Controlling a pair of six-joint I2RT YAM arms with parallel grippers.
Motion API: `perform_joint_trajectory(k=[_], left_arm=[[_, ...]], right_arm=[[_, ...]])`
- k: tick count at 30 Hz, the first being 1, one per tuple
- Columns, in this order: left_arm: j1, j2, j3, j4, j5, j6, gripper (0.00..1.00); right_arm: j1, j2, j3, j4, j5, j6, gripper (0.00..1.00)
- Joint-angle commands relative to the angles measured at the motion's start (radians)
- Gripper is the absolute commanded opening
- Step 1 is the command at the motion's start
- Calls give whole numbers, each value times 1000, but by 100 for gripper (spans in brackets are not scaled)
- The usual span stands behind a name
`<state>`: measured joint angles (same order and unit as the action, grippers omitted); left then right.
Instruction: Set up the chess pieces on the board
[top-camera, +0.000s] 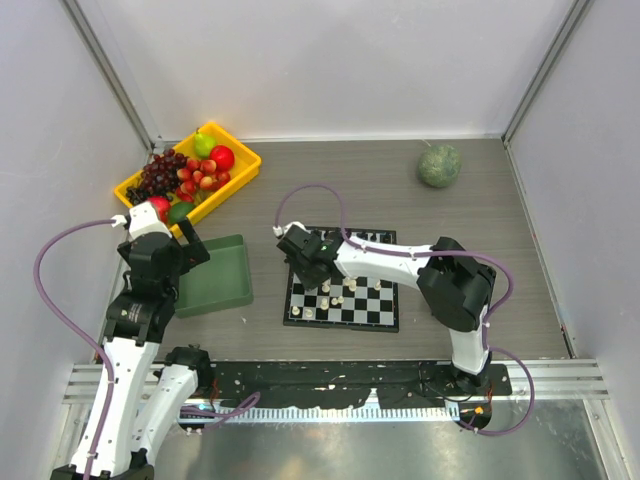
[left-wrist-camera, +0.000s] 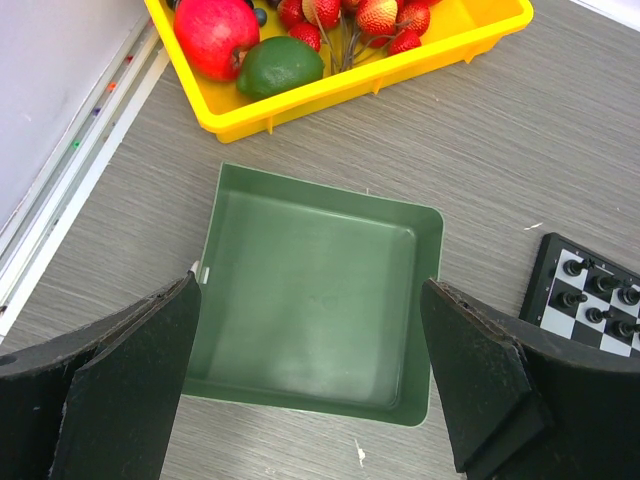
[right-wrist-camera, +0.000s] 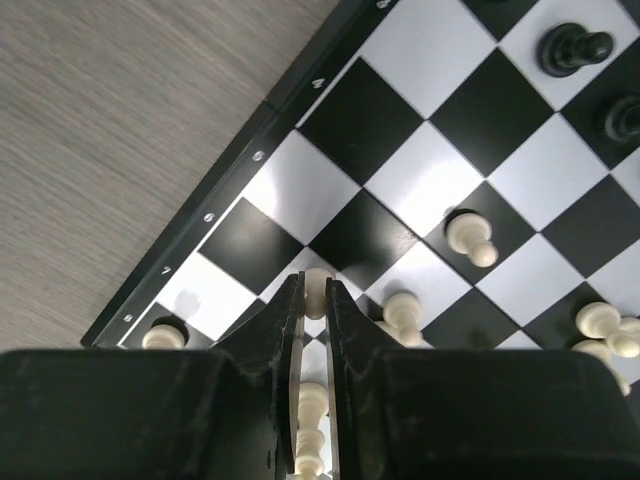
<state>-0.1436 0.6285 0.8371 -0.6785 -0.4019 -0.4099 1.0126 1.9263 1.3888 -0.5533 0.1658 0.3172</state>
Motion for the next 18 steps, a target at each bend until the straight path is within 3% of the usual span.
perform_joint_trajectory(k=[1,18], left_arm=[[6,0,10,37,-12,8,99],[6,-6,0,31,-18,8,99]], right_arm=[[47,-46,38,24,-25,17,15],[90,2,53,44,-32,49,15]])
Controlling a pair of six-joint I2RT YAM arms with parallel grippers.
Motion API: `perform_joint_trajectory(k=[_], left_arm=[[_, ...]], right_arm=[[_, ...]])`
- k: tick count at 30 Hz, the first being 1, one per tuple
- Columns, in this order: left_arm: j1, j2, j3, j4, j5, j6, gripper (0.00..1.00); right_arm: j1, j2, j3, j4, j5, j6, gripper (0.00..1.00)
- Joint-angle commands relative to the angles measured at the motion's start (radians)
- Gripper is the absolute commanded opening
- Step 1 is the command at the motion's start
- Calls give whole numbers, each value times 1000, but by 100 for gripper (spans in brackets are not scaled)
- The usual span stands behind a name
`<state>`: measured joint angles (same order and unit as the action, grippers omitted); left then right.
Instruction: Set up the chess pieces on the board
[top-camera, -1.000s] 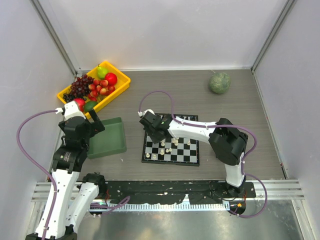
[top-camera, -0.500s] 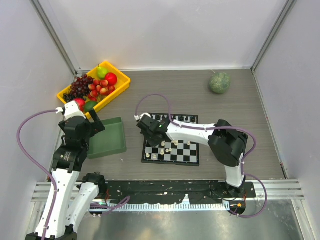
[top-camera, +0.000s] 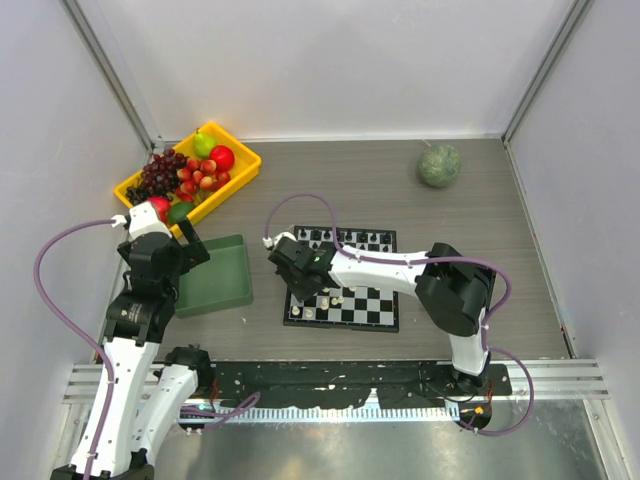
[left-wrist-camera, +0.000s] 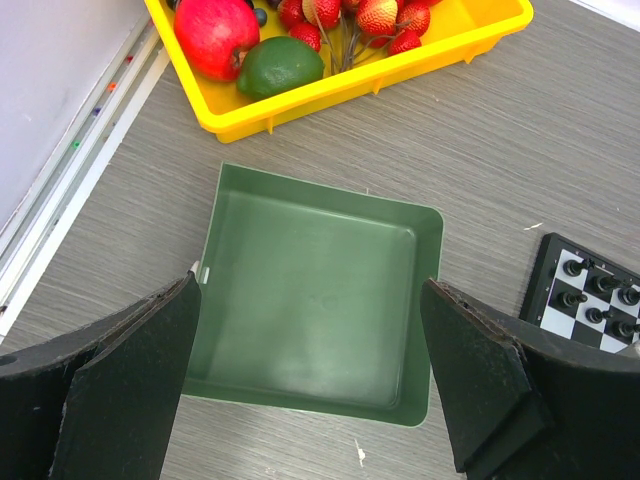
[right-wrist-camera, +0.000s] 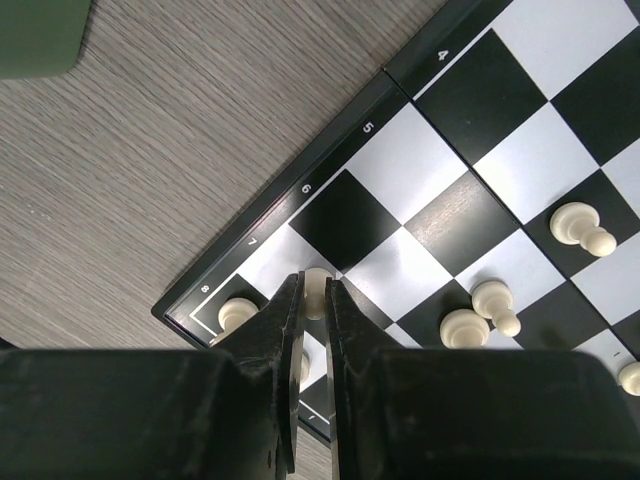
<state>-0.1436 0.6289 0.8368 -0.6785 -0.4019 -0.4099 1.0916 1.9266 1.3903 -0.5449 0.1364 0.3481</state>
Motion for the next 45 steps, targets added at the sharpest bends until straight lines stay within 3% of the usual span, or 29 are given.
perform_joint_trajectory(k=[1,45], left_arm=[[6,-8,2,31,-20,8,99],[6,-8,-1,28,-17,5,99]], right_arm=[[13,3,56,34,-3,19,15],[48,28,24,13,52,23,22]])
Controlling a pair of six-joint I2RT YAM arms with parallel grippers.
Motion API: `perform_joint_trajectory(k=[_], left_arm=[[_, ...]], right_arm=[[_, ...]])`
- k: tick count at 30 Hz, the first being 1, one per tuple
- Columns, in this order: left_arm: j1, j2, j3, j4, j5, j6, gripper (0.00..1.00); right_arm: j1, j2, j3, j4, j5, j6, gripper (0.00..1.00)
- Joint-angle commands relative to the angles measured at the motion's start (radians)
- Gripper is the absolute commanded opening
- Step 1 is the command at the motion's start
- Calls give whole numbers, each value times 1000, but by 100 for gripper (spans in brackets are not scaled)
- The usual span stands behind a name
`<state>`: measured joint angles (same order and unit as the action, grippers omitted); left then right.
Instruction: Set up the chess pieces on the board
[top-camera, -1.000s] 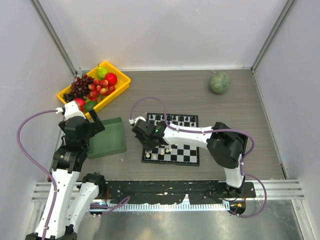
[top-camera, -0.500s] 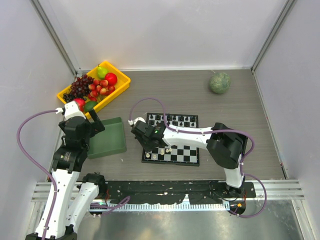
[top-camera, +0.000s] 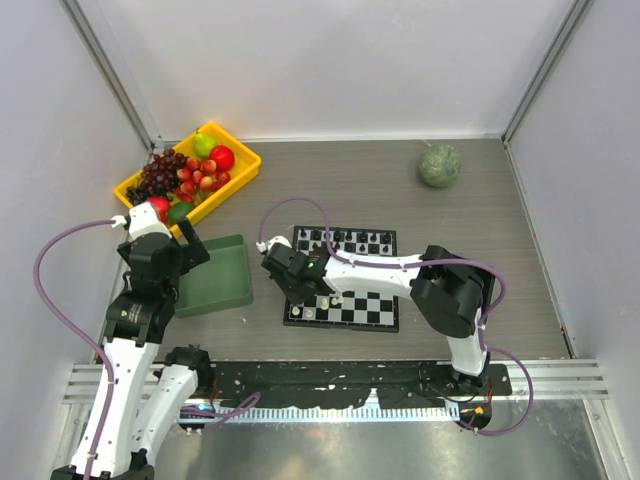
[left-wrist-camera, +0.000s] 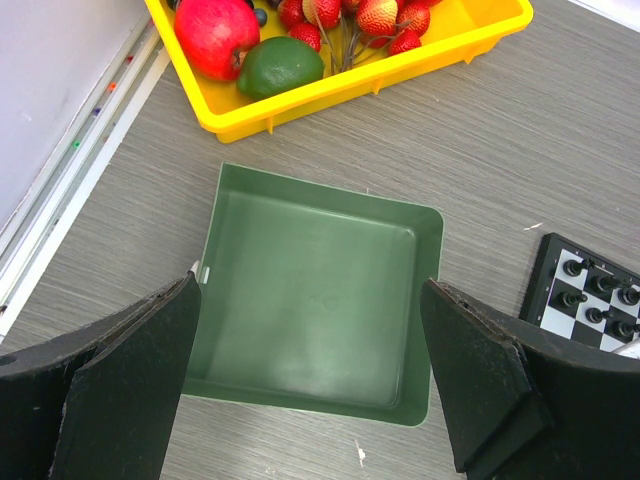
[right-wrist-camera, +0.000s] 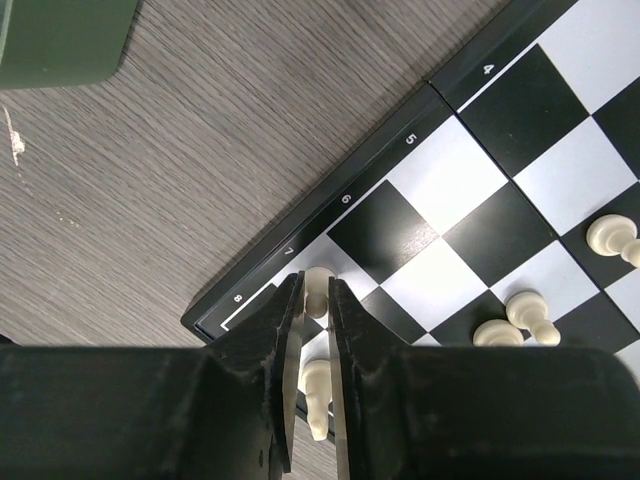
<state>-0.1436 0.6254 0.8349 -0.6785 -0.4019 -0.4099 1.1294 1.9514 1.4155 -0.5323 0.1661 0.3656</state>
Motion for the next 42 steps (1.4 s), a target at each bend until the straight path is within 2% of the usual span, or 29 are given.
perform_joint_trajectory(k=[1,13,25,33,42], left_arm=[[6,-6,0,28,-17,5,99],[6,-4,7,28,-15,3,99],[6,-10,10,25,-18,6,99],[7,-12,13,26,-18,10,99],[7,-10,17,25,-17,10,99]], right_arm=[[10,3,0,-1,23,6,23],[10,-32,30,6,61,-1,37],[-65,-178,-27,37,113,-31,48],[-193,-155,-72,41,76,-14,49],[-246,-100,-59,55,70,-22,45]])
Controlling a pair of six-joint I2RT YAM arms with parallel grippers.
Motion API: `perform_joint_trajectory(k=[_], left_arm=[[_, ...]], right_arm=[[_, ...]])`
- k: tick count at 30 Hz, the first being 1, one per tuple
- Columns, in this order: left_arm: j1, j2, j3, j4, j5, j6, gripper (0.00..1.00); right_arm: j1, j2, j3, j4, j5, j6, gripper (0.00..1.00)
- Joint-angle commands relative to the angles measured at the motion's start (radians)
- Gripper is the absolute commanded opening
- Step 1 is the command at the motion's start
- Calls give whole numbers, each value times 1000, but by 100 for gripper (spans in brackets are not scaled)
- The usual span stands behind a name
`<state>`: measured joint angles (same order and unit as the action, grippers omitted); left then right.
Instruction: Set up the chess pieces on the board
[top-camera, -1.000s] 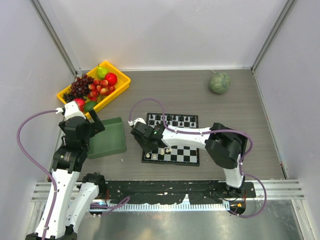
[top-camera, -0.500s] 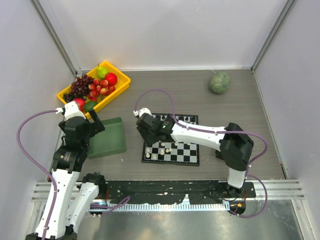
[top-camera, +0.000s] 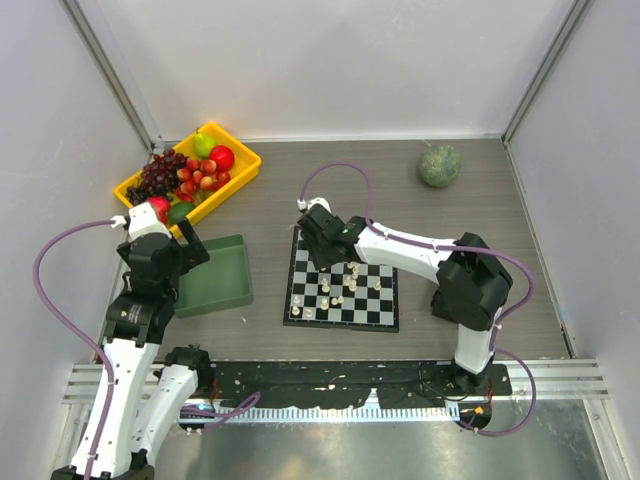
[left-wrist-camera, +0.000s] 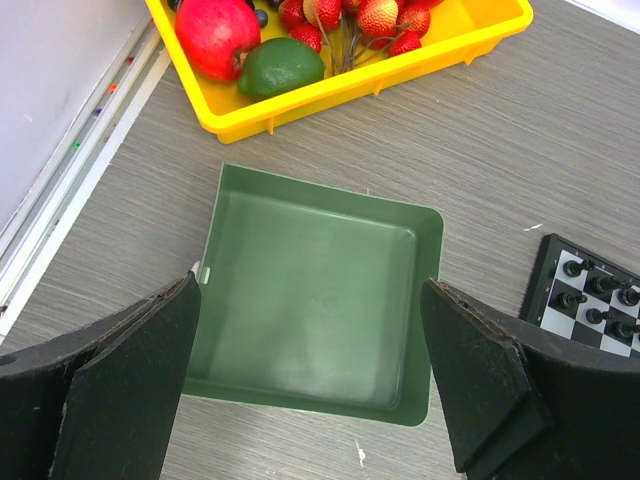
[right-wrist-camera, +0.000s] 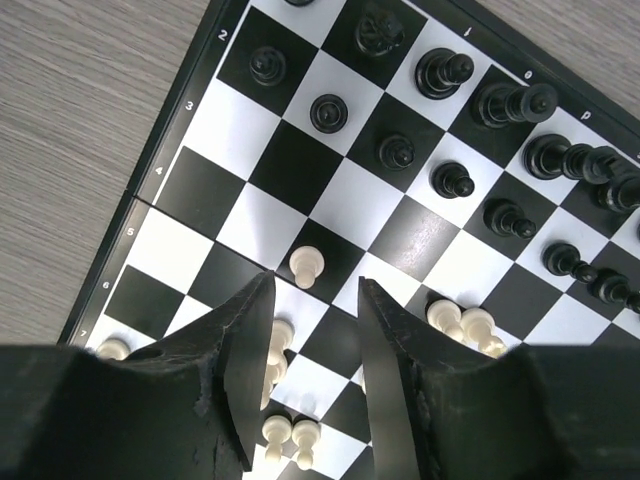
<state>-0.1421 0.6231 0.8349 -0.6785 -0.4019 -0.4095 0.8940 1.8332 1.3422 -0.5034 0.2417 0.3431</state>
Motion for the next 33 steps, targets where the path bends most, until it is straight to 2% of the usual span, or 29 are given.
perform_joint_trajectory(k=[1,16,30,33], left_arm=[[6,-6,18,25,-17,11,99],[6,-11,15,20,-21,11,99],[4,-16,13,17,-25,11,99],[6,-16,12,19,-23,11,99]], right_arm=[[-12,21,12,28,-8,0,43],[-13,84,43,46,-25,-26,29],[-13,57,29,35,-15,-30,26],[-13,43,21,34,-12,-30,31]])
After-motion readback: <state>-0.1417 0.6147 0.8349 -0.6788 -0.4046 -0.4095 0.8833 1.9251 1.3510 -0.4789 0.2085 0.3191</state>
